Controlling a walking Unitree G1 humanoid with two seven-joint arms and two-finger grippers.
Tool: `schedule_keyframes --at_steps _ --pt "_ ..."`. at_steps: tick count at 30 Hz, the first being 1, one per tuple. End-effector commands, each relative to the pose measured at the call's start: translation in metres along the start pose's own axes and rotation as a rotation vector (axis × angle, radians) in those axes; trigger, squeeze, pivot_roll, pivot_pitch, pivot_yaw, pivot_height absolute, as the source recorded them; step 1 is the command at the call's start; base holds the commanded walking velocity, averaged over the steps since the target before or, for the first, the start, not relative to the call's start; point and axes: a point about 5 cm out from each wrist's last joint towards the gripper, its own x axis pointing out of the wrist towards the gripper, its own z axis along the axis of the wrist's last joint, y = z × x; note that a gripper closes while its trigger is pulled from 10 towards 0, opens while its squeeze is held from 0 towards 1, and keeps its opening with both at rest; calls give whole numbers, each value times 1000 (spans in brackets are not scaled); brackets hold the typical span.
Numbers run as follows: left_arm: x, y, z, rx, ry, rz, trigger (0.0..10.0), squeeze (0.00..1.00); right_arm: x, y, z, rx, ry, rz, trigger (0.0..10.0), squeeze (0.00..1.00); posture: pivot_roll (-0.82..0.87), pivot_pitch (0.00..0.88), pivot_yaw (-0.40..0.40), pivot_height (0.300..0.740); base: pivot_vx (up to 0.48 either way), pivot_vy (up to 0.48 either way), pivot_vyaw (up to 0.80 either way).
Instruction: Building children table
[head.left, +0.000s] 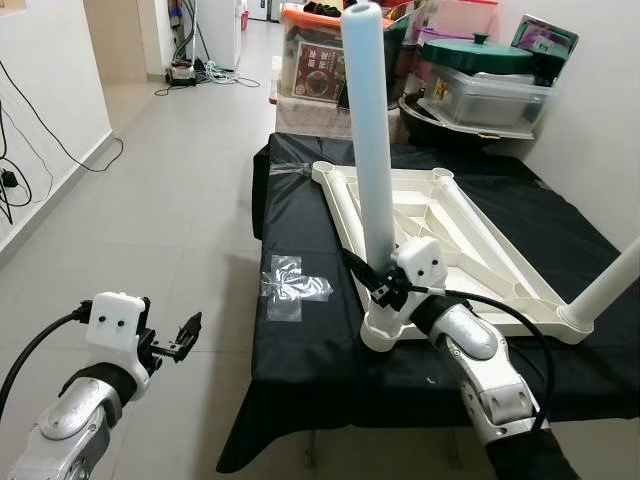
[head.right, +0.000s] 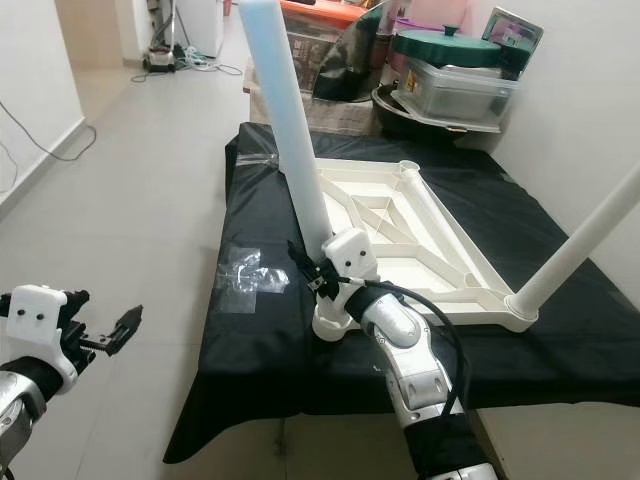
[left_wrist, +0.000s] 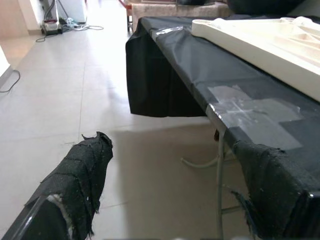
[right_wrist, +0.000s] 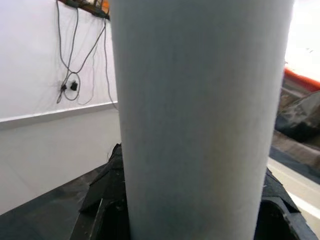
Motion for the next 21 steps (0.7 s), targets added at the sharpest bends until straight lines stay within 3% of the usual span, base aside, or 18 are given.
schedule_keyframes --at_steps 1,13,21 --pt "3 -5 -2 -8 -2 -5 10000 0 -2 3 -9 -43 -2 -19 0 0 114 0 -135 740 0 0 0" --pt "3 -2 -1 -5 -9 7 10000 0 -4 7 -22 -68 10 -28 0 0 129 0 -141 740 0 0 0" --pt "5 -2 -1 -6 -8 -3 10000 0 -2 15 -31 36 4 -20 0 0 131 0 -135 740 0 0 0"
